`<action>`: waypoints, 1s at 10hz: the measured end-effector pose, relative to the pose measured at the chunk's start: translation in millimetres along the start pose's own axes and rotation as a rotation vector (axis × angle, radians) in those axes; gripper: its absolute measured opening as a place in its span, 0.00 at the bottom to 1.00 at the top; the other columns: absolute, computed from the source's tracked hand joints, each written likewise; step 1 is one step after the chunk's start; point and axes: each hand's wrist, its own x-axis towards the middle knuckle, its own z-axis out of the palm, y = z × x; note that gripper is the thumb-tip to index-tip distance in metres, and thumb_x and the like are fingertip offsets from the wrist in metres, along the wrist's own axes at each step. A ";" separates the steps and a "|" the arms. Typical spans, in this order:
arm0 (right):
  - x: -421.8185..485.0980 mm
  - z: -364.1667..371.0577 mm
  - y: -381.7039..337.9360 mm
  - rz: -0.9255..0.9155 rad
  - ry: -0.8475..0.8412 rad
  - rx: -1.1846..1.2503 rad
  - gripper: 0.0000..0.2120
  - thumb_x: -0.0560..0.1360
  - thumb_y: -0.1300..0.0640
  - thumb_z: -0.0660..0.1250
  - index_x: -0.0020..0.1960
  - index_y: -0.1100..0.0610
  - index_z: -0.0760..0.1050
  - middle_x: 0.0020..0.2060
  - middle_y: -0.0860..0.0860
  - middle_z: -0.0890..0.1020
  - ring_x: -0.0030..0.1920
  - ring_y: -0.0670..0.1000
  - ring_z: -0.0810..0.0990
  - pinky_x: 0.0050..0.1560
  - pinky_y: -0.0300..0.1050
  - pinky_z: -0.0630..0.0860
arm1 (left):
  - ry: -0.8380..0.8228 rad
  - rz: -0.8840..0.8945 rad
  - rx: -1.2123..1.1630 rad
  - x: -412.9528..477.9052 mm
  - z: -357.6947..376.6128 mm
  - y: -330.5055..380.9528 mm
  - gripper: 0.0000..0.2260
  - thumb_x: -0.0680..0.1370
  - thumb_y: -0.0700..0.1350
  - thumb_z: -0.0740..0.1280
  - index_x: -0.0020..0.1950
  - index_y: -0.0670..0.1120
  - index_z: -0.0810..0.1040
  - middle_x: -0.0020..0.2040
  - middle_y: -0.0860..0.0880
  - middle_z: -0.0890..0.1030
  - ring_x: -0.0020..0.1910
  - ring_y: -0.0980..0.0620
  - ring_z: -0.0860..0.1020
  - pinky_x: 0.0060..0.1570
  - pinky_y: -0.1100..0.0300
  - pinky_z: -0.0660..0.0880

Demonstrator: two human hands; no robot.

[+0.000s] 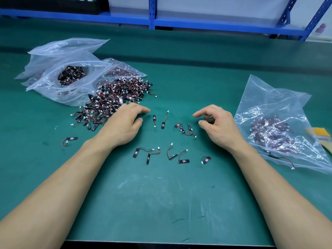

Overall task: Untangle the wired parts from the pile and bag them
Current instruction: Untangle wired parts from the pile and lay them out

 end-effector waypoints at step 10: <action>-1.1 -0.1 -2.8 0.016 -0.014 -0.023 0.10 0.75 0.64 0.69 0.50 0.51 0.84 0.43 0.39 0.78 0.45 0.46 0.77 0.51 0.41 0.72 | -0.002 0.030 -0.006 -0.4 -1.1 0.4 0.15 0.81 0.40 0.64 0.68 0.47 0.76 0.62 0.49 0.77 0.63 0.48 0.70 0.67 0.54 0.65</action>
